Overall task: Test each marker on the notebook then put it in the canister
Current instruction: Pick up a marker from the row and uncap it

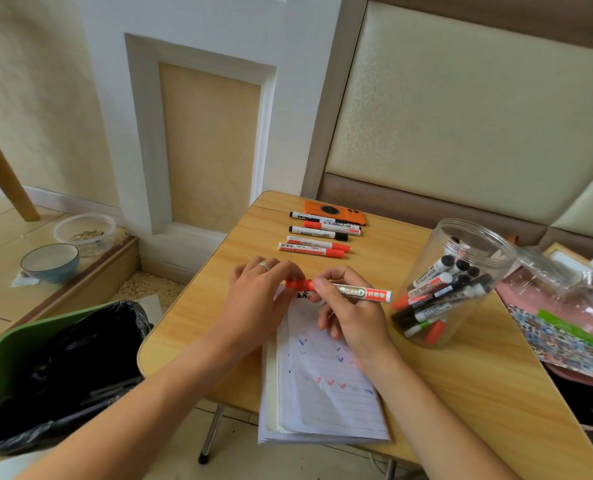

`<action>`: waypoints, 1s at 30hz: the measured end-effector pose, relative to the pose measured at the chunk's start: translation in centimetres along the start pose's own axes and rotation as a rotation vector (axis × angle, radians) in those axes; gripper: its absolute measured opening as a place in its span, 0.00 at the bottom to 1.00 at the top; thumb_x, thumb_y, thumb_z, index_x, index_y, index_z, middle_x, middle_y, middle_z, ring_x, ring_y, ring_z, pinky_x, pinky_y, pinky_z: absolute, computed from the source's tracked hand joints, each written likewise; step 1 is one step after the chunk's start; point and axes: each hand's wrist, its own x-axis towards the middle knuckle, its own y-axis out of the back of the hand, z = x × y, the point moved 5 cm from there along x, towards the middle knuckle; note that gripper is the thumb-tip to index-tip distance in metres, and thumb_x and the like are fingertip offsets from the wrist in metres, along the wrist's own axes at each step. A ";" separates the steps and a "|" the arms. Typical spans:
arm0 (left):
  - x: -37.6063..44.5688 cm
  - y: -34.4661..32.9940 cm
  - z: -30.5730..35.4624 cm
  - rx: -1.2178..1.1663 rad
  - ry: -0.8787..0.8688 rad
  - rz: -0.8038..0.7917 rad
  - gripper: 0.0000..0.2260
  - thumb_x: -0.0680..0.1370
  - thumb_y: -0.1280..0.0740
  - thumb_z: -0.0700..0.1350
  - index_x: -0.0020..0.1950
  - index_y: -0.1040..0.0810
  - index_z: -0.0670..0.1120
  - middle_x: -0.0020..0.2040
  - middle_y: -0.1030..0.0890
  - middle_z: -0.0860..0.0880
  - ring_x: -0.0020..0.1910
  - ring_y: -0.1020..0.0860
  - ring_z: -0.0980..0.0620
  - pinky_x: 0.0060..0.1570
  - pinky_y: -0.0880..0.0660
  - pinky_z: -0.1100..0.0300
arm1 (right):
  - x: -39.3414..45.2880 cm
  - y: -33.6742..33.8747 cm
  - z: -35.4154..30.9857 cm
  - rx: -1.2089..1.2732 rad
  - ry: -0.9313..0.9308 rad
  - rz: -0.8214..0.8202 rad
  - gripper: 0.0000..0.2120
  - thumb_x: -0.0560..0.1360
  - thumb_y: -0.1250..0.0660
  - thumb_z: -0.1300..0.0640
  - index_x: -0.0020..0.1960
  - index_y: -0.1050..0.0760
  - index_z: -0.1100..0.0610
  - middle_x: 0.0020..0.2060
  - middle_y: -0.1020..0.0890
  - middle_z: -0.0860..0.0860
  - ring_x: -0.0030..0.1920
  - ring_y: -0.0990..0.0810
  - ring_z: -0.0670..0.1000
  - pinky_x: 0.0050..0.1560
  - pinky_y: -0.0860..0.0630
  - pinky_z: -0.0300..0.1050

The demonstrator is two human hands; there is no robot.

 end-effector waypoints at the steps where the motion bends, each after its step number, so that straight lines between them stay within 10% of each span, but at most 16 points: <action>1: -0.1 -0.1 0.0 -0.028 -0.011 -0.015 0.06 0.79 0.31 0.46 0.55 0.22 0.55 0.52 0.22 0.59 0.55 0.28 0.55 0.55 0.36 0.54 | 0.0 0.0 0.1 0.012 -0.012 -0.007 0.03 0.80 0.29 0.56 0.50 0.20 0.55 0.39 0.16 0.55 0.27 0.23 0.51 0.23 0.32 0.39; 10: -0.9 0.1 -0.8 -0.141 -0.033 -0.086 0.06 0.81 0.33 0.45 0.55 0.26 0.55 0.48 0.22 0.62 0.51 0.27 0.59 0.52 0.32 0.53 | 0.3 0.2 0.5 0.208 -0.244 -0.102 0.14 0.82 0.37 0.47 0.53 0.19 0.56 0.34 0.24 0.51 0.31 0.27 0.47 0.31 0.35 0.41; 19: -0.9 0.6 -0.4 -0.201 -0.091 -0.130 0.08 0.80 0.34 0.41 0.57 0.22 0.52 0.51 0.21 0.58 0.51 0.27 0.58 0.50 0.27 0.57 | 0.6 0.6 0.8 0.433 -0.230 -0.023 0.06 0.79 0.30 0.64 0.49 0.27 0.57 0.35 0.18 0.55 0.34 0.19 0.52 0.33 0.21 0.39; 30: -1.1 -0.4 -0.1 -0.223 -0.095 -0.170 0.07 0.82 0.35 0.46 0.60 0.23 0.52 0.48 0.22 0.58 0.47 0.27 0.58 0.43 0.32 0.65 | 0.6 0.1 0.5 0.380 -0.234 -0.010 0.12 0.76 0.28 0.51 0.51 0.25 0.59 0.40 0.17 0.56 0.36 0.18 0.52 0.35 0.23 0.40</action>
